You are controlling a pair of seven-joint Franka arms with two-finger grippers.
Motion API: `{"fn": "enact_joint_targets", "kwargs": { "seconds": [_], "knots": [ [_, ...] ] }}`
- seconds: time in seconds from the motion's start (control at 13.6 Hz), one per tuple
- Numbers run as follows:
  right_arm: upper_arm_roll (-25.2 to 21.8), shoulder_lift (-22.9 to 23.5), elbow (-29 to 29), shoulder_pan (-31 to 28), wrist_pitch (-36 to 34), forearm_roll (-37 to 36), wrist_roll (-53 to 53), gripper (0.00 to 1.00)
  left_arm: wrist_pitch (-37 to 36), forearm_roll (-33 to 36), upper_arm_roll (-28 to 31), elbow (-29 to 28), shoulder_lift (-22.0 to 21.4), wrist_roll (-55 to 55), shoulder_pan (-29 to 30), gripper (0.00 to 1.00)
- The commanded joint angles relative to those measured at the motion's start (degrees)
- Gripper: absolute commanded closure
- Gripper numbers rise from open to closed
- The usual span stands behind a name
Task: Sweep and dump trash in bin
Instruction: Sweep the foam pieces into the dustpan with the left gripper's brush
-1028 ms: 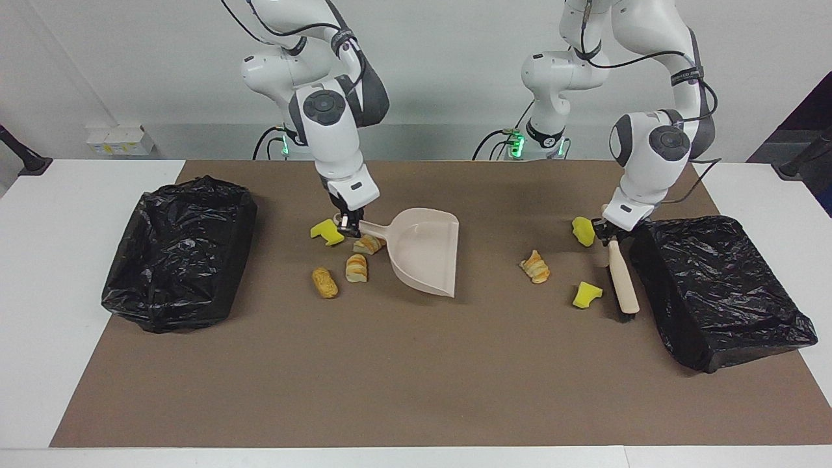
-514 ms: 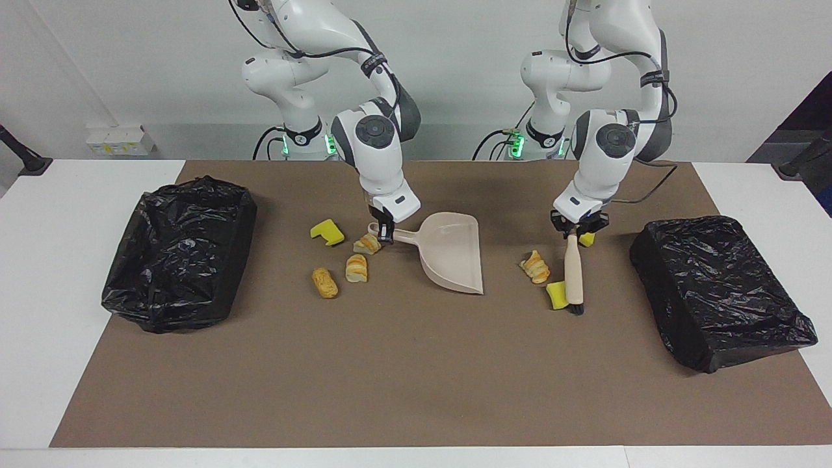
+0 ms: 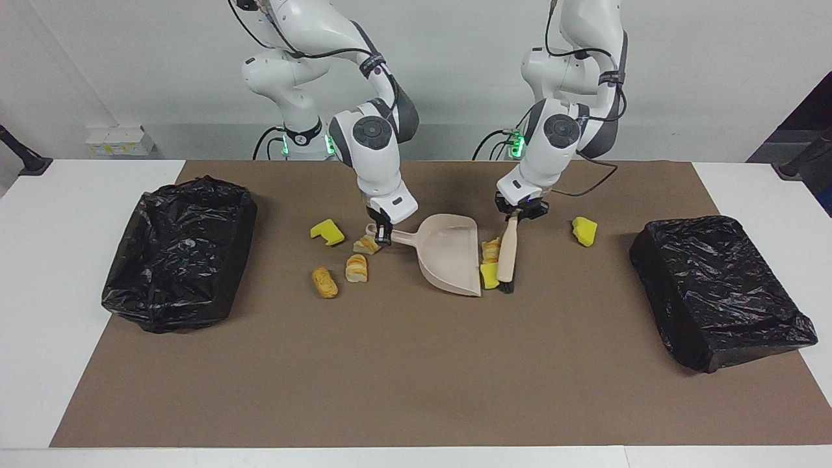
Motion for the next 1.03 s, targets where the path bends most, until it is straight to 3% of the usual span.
{"fn": "enact_joint_targets", "kwargs": {
  "seconds": [0.0,0.29,0.44,0.73,0.96],
  "knots": [
    [0.39,-0.23,0.15,-0.46,0.25,-0.47,1.98,1.0,1.87,-5.82,0.75,-0.52,0.22,0.18,-6.13,1.0],
    [0.39,-0.23,0.23,-0.46,0.17,-0.47,1.98,1.0,2.85,-9.62,0.4,1.84,0.65,-3.06,-8.88,1.0],
    [0.39,-0.23,0.23,-0.46,0.17,-0.47,2.07,1.0,-0.38,-9.7,0.75,2.73,-1.79,-5.79,-8.01,1.0],
    [0.39,-0.23,0.23,-0.46,0.34,-0.47,1.98,1.0,-12.77,-2.43,1.02,8.07,-5.93,-24.48,-2.66,1.0],
    [0.39,-0.67,-0.9,-0.46,0.78,-0.47,1.72,1.0,-15.87,2.84,1.02,9.41,-5.76,-41.09,0.33,1.0]
  ]
}}
